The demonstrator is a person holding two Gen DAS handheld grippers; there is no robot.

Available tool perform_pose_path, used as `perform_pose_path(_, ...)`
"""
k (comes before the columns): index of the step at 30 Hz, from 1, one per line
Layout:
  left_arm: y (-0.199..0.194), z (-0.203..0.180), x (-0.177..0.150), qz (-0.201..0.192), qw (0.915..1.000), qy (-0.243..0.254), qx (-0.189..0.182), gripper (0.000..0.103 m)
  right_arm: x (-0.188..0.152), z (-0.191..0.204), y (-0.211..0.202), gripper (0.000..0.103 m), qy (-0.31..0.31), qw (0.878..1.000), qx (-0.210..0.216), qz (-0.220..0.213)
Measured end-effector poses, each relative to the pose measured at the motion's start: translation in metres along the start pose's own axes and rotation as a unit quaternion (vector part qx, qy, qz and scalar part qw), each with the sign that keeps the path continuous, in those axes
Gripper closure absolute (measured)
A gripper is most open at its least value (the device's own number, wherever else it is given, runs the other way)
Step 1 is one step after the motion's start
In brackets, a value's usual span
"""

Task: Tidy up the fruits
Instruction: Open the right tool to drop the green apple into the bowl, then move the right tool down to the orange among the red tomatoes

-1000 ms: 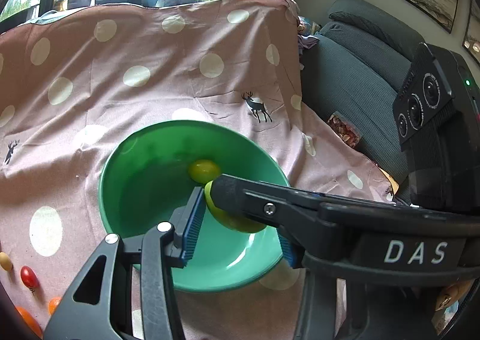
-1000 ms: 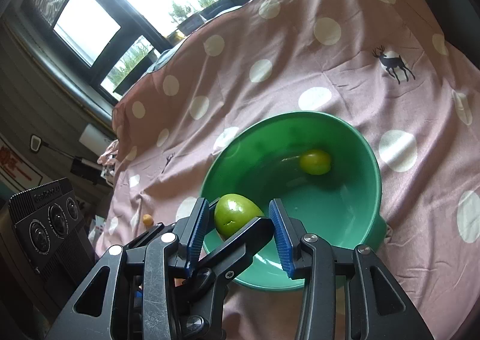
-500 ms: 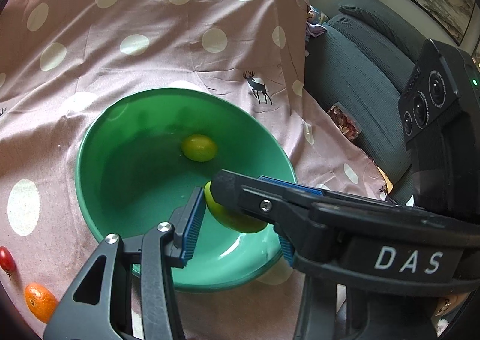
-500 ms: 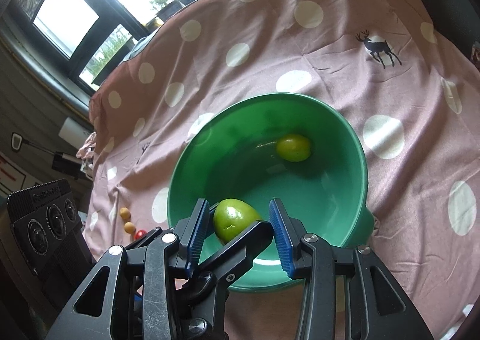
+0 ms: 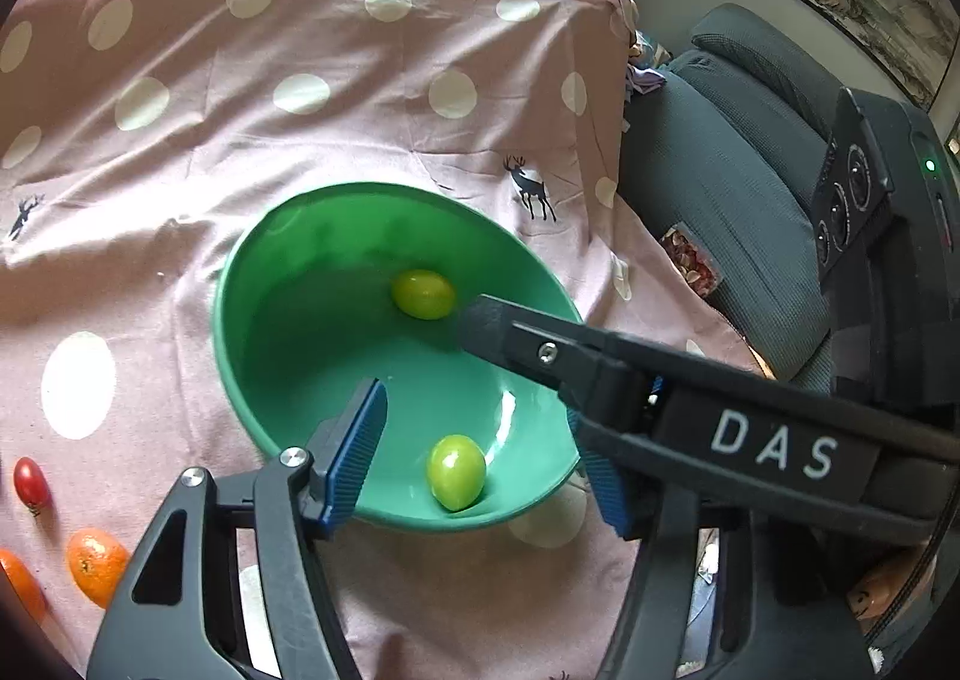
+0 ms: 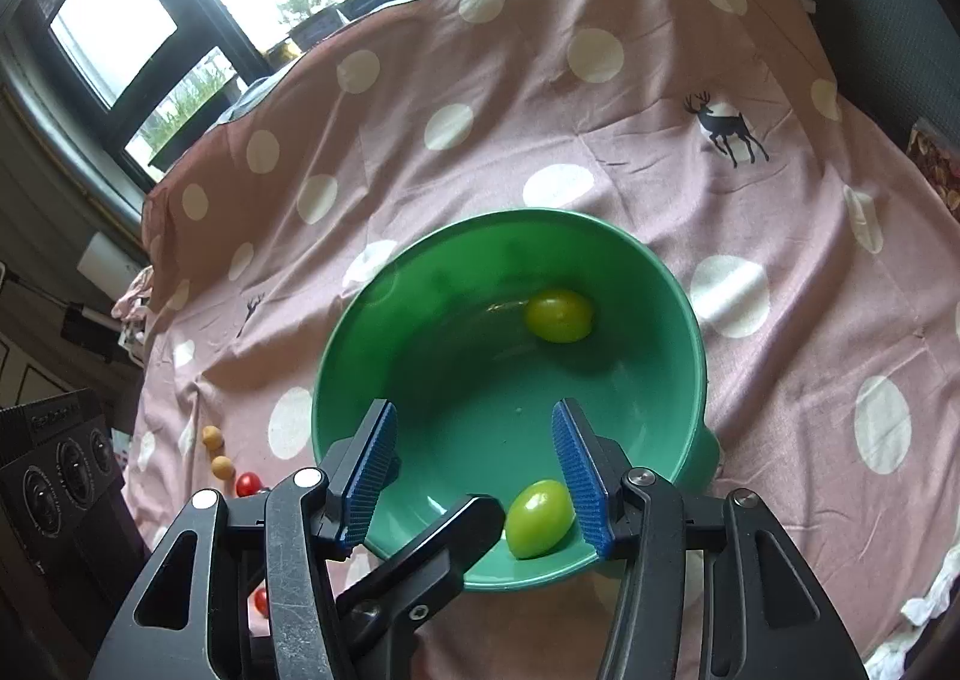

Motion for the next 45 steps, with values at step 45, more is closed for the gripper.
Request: perform_pose_path(45, -0.099, 0.168, -0.066, -0.030, 0.9855, -0.108, 0.127, 0.039, -0.062, 0.162, 0.082, 0.034, -0.100, 0.982, 0.116, 0.111)
Point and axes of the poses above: each gripper's, at about its wrist camera, not at the fingertips, and y roughly the way its jaws point, z to its left, x to its top, the point moved 2 cm from there along y, roughly the way its jaws point, and after that the axes turned 5 degrees about -y, right-handed, at the moved point
